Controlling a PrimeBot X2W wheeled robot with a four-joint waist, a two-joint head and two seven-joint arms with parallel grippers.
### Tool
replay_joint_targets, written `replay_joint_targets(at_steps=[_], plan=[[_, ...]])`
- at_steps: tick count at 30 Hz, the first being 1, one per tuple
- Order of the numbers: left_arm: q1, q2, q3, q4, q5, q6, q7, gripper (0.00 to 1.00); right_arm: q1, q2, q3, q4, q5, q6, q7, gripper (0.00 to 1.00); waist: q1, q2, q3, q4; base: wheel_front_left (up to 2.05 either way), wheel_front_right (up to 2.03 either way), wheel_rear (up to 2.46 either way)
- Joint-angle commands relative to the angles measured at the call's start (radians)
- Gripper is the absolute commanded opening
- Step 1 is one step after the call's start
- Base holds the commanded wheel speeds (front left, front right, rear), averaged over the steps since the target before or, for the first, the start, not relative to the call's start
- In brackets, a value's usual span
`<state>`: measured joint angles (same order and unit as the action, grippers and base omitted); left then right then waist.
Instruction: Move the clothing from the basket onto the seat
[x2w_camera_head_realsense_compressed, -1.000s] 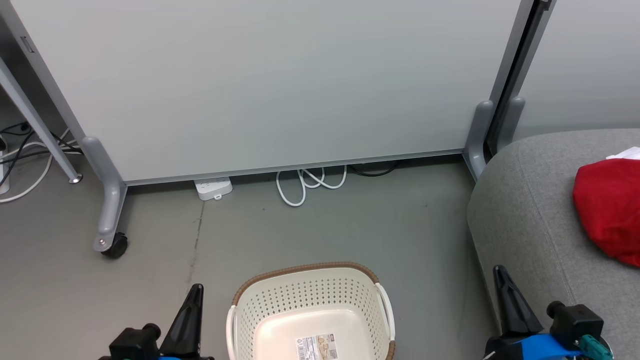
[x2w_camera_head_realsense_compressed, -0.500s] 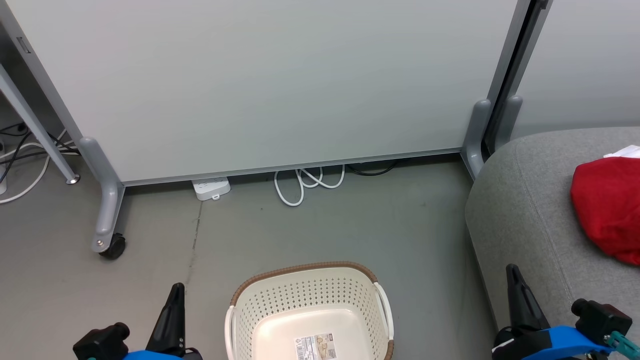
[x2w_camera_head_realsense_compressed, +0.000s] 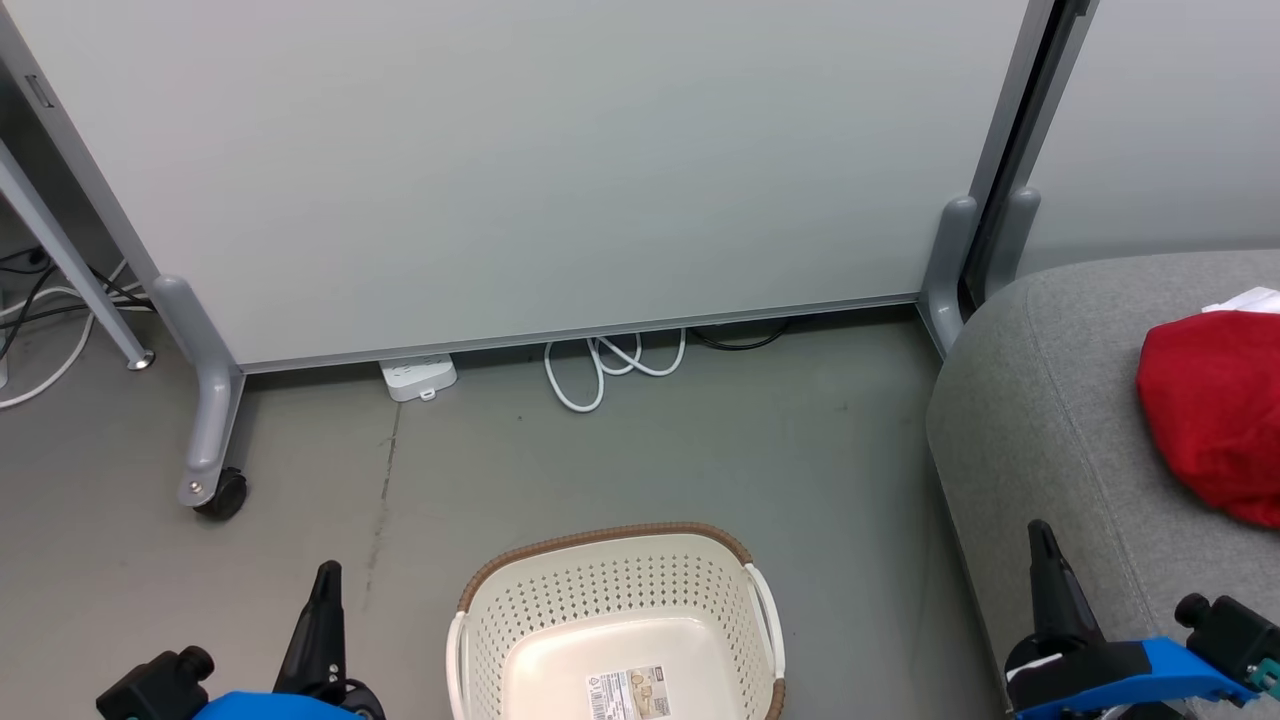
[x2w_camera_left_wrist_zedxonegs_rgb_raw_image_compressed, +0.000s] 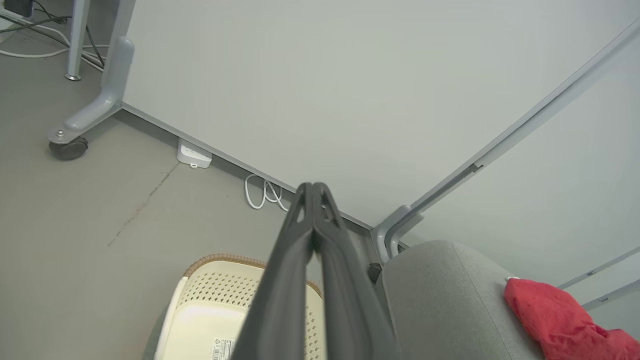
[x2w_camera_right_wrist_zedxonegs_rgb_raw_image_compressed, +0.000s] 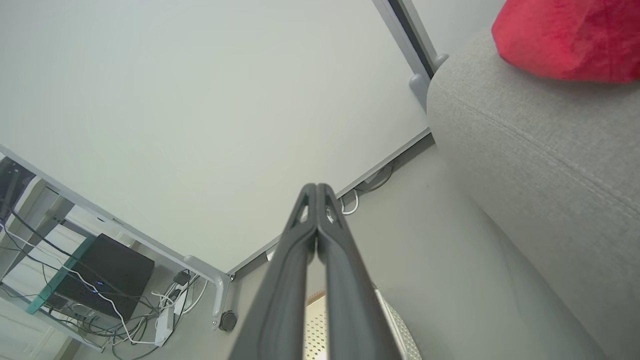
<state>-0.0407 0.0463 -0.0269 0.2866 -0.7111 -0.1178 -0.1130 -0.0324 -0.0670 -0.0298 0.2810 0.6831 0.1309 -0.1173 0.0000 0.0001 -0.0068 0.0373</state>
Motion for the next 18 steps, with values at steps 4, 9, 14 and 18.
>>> replay_joint_targets(at_steps=[4, 9, 14, 18], plan=[[-0.035, 0.003, 0.019, -0.018, -0.077, -0.006, 0.019, 0.00, -0.030, 0.003, -0.009, -0.018, 0.081, 0.000, 0.019, 0.00, 0.0000, -0.0001, 0.000, -0.002, 0.00, 0.00, 0.00], [-0.039, 0.003, 0.031, -0.021, -0.157, -0.007, 0.040, 0.00, -0.035, 0.004, -0.017, -0.020, 0.163, 0.000, 0.040, 0.00, 0.0000, -0.0001, 0.001, -0.004, 0.00, 0.00, 0.00], [-0.042, 0.003, 0.042, -0.023, -0.220, -0.008, 0.056, 0.00, -0.040, 0.005, -0.023, -0.022, 0.228, 0.000, 0.057, 0.00, 0.0000, -0.0001, 0.002, -0.006, 0.00, 0.00, 0.00], [-0.044, 0.004, 0.049, -0.025, -0.268, -0.008, 0.068, 0.00, -0.044, 0.006, -0.027, -0.024, 0.278, 0.000, 0.069, 0.00, 0.0000, -0.0001, 0.002, -0.008, 0.00, 0.00, 0.00]])
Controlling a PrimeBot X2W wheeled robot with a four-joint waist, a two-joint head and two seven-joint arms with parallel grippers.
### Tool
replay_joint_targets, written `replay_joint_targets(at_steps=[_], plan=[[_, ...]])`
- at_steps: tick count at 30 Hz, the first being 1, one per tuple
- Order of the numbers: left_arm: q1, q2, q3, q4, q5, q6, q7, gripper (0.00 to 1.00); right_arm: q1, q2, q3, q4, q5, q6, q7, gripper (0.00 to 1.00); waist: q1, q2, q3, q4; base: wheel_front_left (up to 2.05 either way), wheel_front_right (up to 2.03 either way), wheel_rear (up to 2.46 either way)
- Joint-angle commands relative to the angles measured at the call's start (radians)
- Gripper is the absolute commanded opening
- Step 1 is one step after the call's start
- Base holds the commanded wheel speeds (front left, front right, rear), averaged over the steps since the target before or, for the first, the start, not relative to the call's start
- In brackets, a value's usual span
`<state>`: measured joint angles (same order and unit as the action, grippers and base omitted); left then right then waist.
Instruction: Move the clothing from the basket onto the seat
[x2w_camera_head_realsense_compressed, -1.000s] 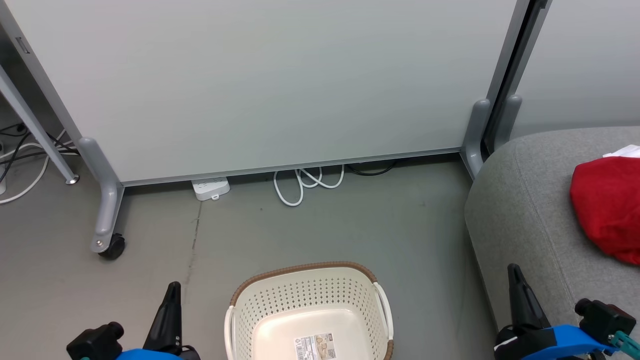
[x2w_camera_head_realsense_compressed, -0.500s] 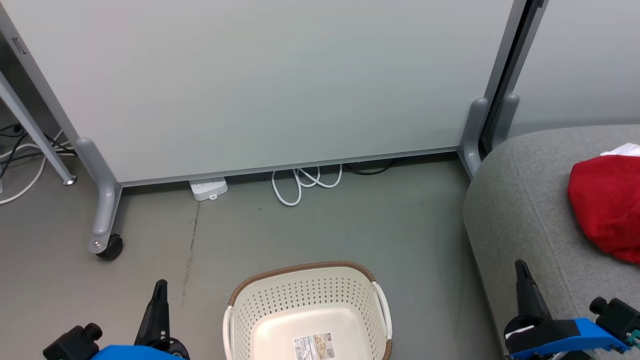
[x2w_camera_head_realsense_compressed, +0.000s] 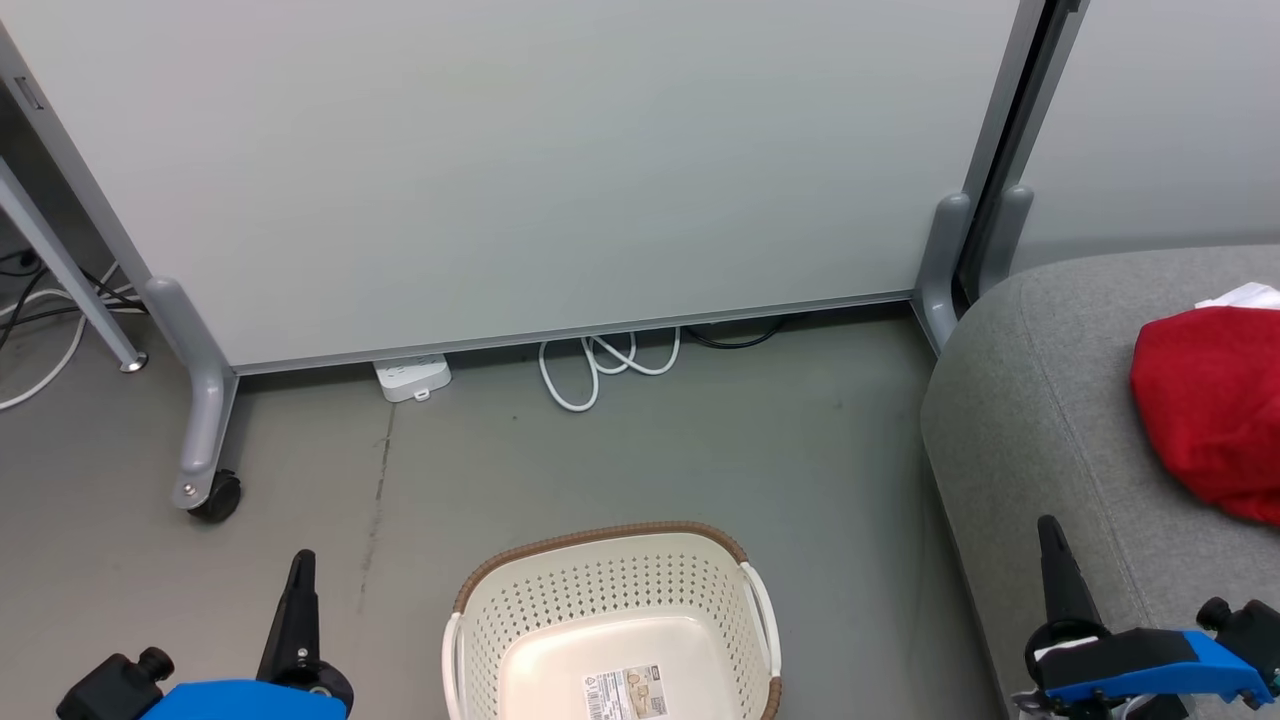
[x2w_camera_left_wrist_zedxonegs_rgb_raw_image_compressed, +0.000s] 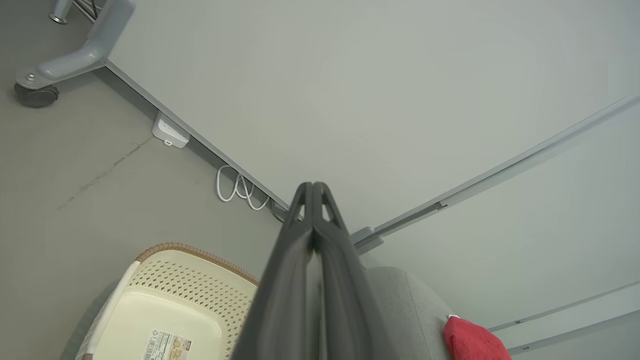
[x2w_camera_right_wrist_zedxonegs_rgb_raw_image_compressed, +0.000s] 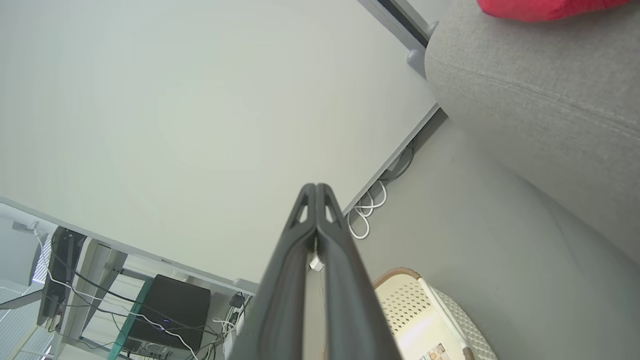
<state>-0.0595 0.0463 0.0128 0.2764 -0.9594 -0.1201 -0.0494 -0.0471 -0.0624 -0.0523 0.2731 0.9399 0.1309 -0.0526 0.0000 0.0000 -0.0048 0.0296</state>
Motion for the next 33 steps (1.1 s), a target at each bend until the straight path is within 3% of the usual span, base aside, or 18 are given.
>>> replay_joint_targets(at_steps=[1, 33], plan=[[-0.026, 0.004, 0.010, -0.015, -0.032, -0.006, 0.007, 0.00, -0.030, 0.002, -0.006, -0.016, 0.033, 0.000, 0.008, 0.00, 0.0000, 0.0000, 0.000, -0.001, 0.00, 0.00, 0.00], [-0.043, 0.005, 0.061, -0.025, -0.357, -0.009, 0.090, 0.00, -0.049, 0.008, -0.036, -0.024, 0.369, 0.000, 0.092, 0.00, 0.0000, 0.0000, 0.004, -0.014, 0.00, 0.00, 0.00]])
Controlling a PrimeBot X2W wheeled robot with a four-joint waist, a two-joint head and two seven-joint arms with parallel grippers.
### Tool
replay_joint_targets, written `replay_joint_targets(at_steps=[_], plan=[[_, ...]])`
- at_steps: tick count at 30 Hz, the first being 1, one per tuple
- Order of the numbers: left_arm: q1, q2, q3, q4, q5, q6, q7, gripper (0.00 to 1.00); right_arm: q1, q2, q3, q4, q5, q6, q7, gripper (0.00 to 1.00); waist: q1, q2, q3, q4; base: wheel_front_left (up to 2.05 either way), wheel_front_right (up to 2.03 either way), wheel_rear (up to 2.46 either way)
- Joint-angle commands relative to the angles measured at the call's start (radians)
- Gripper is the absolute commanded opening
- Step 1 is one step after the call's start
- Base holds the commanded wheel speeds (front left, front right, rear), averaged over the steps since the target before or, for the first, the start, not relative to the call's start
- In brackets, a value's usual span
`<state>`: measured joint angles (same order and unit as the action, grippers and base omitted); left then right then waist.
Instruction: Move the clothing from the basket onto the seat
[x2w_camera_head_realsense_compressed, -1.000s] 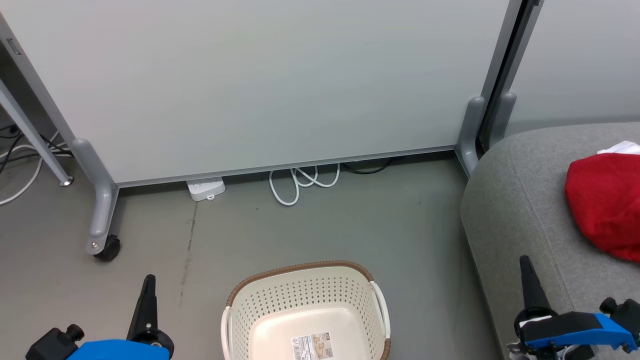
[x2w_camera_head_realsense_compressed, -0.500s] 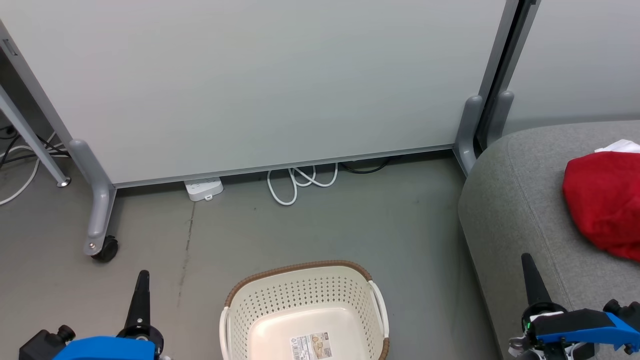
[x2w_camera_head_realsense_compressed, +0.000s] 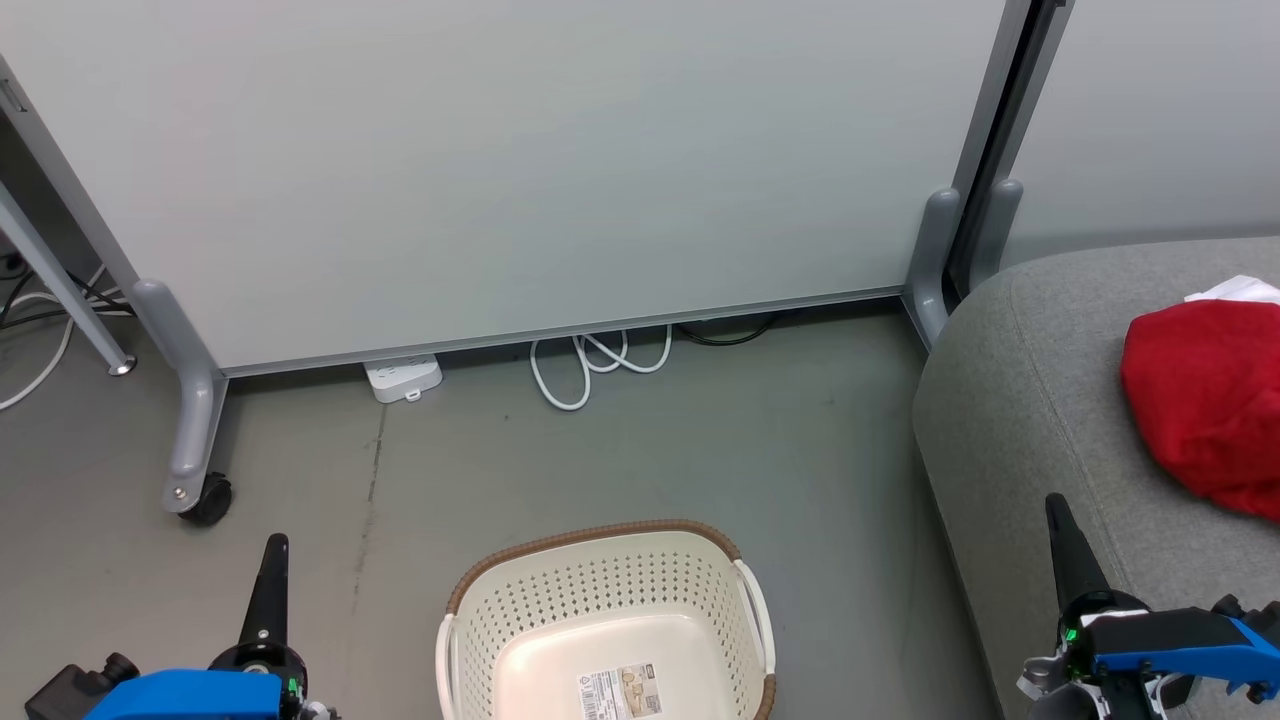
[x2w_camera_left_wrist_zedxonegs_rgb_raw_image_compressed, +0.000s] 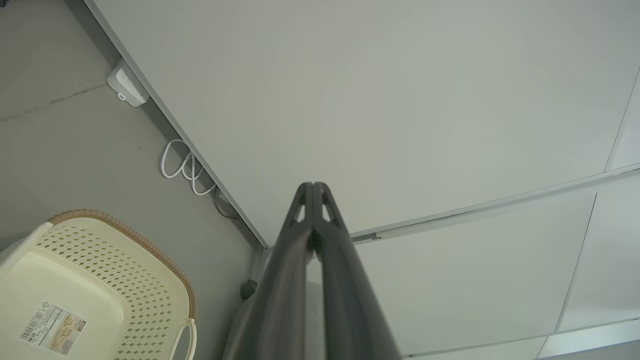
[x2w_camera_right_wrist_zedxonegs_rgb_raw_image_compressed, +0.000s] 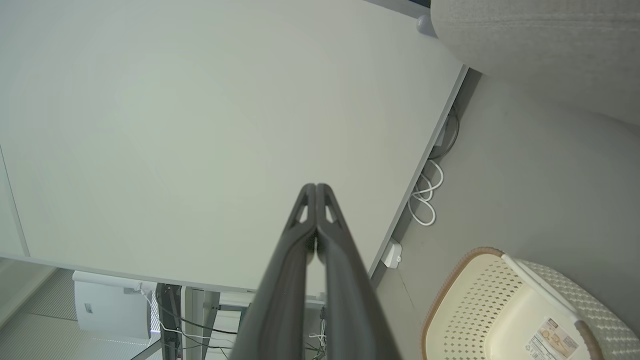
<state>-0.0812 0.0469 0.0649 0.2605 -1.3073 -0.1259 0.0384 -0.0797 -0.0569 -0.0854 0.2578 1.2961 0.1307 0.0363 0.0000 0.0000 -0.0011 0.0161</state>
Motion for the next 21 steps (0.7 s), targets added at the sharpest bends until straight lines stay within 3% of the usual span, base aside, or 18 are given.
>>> replay_joint_targets(at_steps=[1, 21], plan=[[-0.022, 0.004, 0.010, -0.009, -0.018, -0.003, 0.005, 0.00, -0.017, 0.003, -0.004, -0.009, 0.022, 0.000, 0.006, 0.00, 0.0000, 0.0000, 0.000, 0.000, 0.00, 0.00, 0.00], [-0.027, 0.005, 0.034, -0.014, -0.180, -0.006, 0.047, 0.00, -0.026, 0.006, -0.019, -0.012, 0.188, 0.000, 0.048, 0.00, 0.0000, 0.0000, 0.002, -0.008, 0.00, 0.00, 0.00]])
